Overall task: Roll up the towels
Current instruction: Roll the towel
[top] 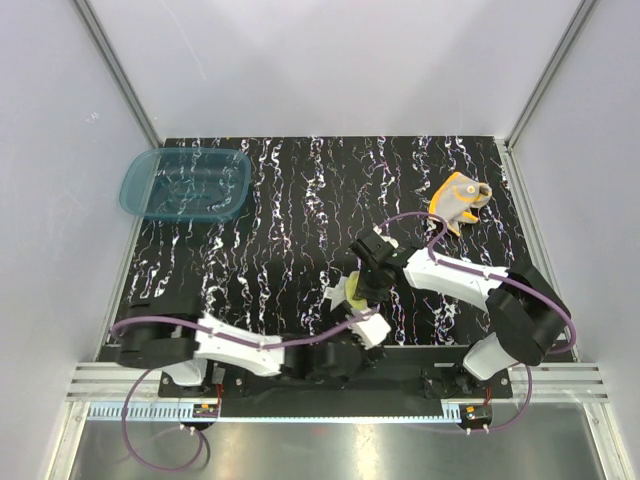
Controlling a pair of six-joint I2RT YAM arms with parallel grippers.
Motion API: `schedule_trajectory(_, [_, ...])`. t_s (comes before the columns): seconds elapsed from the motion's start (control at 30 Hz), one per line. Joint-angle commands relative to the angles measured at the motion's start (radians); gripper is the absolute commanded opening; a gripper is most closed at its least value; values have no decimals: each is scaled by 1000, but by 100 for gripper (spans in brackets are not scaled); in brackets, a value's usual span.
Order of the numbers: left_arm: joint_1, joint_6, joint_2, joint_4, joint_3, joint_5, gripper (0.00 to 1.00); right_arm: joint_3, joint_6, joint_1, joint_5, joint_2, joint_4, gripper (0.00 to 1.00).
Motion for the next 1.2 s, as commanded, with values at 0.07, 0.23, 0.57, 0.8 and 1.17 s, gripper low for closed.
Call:
schedule_trajectory(0.07, [-62,141,128,16,159,-213,99,26,-21,-5,-15,11,-38,25])
schedule_trajectory(0.23, [-59,137,196,-8,190,-242,99,10,-18,-5,-23,2,-37,25])
schedule_trajectory(0.57, [45,-3,193,-62,135,-135,86,-5,-18,-4,-32,-17,-37,25])
schedule_trajectory(0.8, [69,-40,190,-88,127,-119,58,-8,-21,-4,-31,-21,-45,25])
schedule_trajectory(1.17, [79,-74,173,-108,119,-90,25,18,-24,-5,-31,-46,-68,43])
